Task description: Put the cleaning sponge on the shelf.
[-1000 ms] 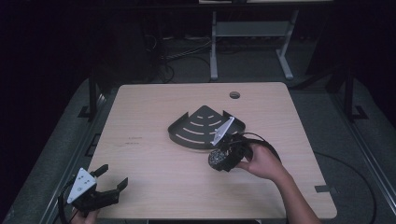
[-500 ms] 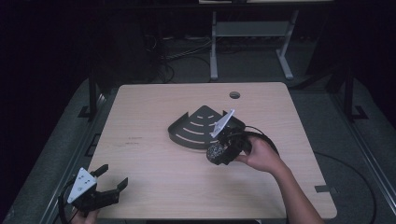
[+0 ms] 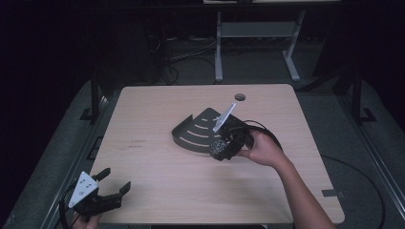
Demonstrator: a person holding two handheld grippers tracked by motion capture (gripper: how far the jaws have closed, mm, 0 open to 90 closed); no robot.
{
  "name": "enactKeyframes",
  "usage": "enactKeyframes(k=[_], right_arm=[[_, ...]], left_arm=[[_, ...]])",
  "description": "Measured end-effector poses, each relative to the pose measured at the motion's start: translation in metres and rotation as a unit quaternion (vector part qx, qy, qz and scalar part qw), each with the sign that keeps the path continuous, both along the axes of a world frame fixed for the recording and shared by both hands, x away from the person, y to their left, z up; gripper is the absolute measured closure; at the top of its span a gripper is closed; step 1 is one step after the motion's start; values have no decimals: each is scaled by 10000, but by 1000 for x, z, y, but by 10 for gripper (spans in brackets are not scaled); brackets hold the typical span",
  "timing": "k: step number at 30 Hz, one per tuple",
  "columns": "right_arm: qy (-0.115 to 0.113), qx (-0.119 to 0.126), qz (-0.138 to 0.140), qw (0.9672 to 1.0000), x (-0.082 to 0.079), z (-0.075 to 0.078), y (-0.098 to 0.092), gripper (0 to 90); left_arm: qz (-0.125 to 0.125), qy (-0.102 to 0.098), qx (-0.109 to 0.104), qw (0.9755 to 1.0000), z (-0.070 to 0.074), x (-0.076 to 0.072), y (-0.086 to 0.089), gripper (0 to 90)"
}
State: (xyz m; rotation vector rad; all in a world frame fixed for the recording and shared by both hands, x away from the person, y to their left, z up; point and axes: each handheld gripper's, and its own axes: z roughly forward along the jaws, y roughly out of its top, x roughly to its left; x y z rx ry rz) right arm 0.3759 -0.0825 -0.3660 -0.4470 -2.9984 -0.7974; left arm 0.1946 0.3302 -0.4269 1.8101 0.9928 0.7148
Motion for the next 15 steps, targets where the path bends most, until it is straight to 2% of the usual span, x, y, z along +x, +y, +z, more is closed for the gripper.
enactKeyframes(k=[2, 11, 15], right_arm=[[40, 36, -3, 10000, 1, 0, 0, 316], [43, -162, 7, 9999, 8, 2, 6, 316], [88, -79, -2, 9999, 12, 2, 6, 316]], left_arm=[[-3, 8, 4, 10000, 0, 0, 0, 133], [-6, 3, -4, 10000, 0, 0, 0, 133], [-16, 10, 2, 10000, 0, 0, -1, 133]])
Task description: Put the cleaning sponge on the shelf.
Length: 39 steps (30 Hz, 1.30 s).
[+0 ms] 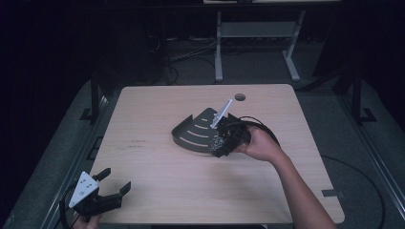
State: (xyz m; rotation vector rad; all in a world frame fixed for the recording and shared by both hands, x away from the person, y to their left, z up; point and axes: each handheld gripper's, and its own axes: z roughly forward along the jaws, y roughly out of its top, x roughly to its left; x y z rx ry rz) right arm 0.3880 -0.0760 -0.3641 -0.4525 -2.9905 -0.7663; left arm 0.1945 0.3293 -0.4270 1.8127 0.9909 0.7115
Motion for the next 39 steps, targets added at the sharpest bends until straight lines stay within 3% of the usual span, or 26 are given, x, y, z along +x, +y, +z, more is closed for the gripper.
enactKeyframes(k=[8, 20, 39], right_arm=[[64, -178, -53, 9998, 10, -3, 2, 315], [147, -221, -65, 9996, 30, -2, 16, 316], [152, -204, -526, 9983, 58, -17, 14, 315]], left_arm=[[4, -1, -10, 10000, 0, 0, 0, 132], [-12, -28, 2, 10000, 0, 0, 1, 132], [-15, -7, -28, 10000, 0, 1, 1, 133]])
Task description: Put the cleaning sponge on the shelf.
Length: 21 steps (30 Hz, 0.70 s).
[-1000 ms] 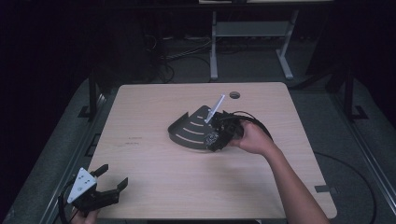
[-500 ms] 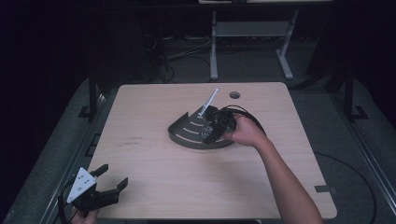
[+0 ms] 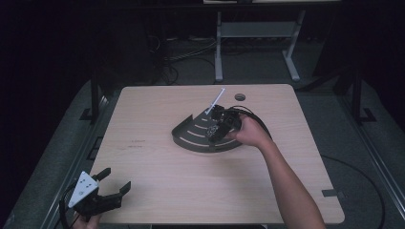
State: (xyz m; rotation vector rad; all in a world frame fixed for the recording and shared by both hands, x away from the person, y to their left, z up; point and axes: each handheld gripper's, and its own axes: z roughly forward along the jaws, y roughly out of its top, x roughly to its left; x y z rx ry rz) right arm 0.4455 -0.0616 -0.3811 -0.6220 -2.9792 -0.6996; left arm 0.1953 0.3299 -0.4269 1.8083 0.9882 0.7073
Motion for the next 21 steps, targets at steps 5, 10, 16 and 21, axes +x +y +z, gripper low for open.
enactKeyframes(k=[5, 10, 16, 21], right_arm=[[-32, 33, -99, 9999, 3, -2, -1, 315], [0, 14, -171, 9999, 8, -9, 0, 315], [59, 22, -279, 9996, 13, -16, 1, 315], [84, 21, -334, 9994, 17, -21, 3, 315]], left_arm=[[-10, -4, -1, 10000, 0, 0, -1, 132], [4, -16, -1, 10000, 0, 0, 0, 132], [-6, -7, 7, 10000, 0, 0, 0, 132], [-4, -9, -1, 10000, 0, 0, 0, 133]])
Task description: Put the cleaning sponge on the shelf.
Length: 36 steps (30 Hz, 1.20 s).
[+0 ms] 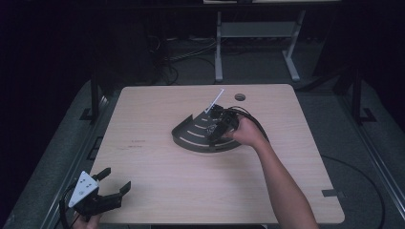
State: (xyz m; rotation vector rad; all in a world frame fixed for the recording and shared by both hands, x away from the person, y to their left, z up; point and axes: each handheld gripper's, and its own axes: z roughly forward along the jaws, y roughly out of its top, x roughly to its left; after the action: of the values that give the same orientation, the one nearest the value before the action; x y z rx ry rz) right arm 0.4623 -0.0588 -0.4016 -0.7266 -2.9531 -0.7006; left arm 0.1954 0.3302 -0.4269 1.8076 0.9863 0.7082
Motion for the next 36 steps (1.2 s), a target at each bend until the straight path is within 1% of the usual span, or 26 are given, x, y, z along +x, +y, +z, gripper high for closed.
enactKeyframes(k=[3, 5, 11, 15, 19, 22, 25, 36], right_arm=[[-14, 9, -101, 9999, 4, -4, -1, 315], [-8, 10, -122, 9999, 4, -5, -2, 315], [70, 71, -210, 9997, 6, -11, -2, 315], [73, -7, -245, 9997, 8, -15, -2, 313], [85, -13, -285, 9996, 9, -17, -2, 313], [93, -32, -327, 9994, 10, -20, -2, 314], [118, -34, -347, 9993, 10, -24, -1, 314], [179, -44, -439, 9989, 13, -30, -2, 312]], left_arm=[[4, -4, 5, 10000, 0, 0, 0, 133], [4, -1, -5, 10000, 0, 0, 0, 133], [-6, -9, 13, 10000, 0, 0, 0, 132], [2, -1, 4, 10000, 0, 0, 0, 132], [10, 5, -18, 10000, 0, 0, 0, 132], [-4, -6, 14, 10000, 0, 0, 0, 133], [-4, -7, -3, 10000, 0, 0, 0, 133], [2, 2, 8, 10000, 0, 0, 0, 132]])
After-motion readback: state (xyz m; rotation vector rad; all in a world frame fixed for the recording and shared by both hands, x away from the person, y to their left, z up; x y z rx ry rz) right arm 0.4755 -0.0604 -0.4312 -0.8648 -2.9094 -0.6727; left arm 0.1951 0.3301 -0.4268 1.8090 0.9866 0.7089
